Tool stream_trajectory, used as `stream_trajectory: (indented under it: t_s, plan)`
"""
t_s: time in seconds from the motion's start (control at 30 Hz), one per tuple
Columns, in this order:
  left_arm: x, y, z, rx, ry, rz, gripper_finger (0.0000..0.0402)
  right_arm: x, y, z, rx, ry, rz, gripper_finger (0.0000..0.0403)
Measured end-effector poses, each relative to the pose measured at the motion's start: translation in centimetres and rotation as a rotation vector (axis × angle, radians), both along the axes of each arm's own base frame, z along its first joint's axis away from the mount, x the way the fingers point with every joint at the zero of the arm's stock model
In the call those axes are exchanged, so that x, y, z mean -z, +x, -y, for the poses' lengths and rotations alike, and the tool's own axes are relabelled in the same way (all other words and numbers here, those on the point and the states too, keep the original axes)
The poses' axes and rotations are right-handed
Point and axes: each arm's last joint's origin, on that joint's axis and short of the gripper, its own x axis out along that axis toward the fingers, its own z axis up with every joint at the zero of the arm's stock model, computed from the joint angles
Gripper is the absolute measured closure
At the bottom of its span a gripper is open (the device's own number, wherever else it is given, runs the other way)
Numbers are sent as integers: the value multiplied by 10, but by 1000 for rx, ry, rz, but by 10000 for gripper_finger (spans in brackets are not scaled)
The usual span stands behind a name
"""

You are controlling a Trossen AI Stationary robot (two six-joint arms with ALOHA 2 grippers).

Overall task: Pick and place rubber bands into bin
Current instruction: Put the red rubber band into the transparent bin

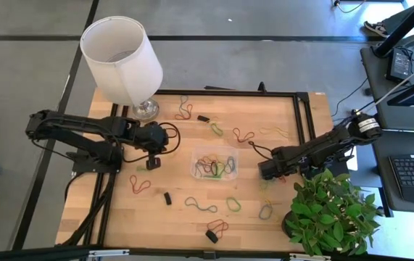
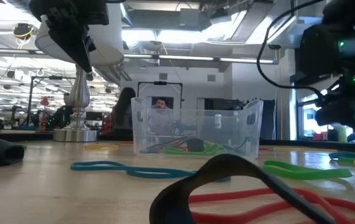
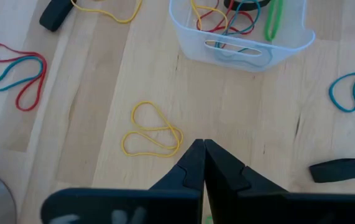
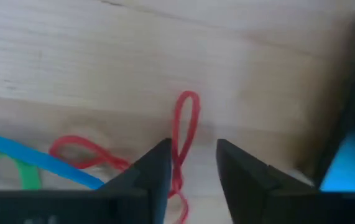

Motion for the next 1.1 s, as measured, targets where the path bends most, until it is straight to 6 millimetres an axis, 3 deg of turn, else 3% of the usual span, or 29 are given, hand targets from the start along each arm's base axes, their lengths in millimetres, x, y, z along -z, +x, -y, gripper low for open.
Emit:
stream_trajectory:
  t_s: [0.1, 0.23, 0.4, 0.63, 0.9, 1.1]
  plan:
    - [0, 0, 0, 0, 0, 0, 399, 2, 0, 0, 23, -1, 13, 316]
    - [0, 0, 0, 2, -4, 1, 400, -11, 7, -1, -9, -40, 6, 389]
    - [-1, -1, 0, 4, -6, 9, 400, -45, 21, -1, -53, -152, 9, 393]
    - [-15, -9, -1, 41, 54, 111, 399, -110, 43, -3, -147, -276, 65, 398]
    - [-25, -15, -1, 97, 115, 185, 399, -176, 68, -2, -291, -378, 289, 400]
    - [-25, -14, -1, 104, 120, 179, 400, -208, 93, -4, -466, -442, 522, 401]
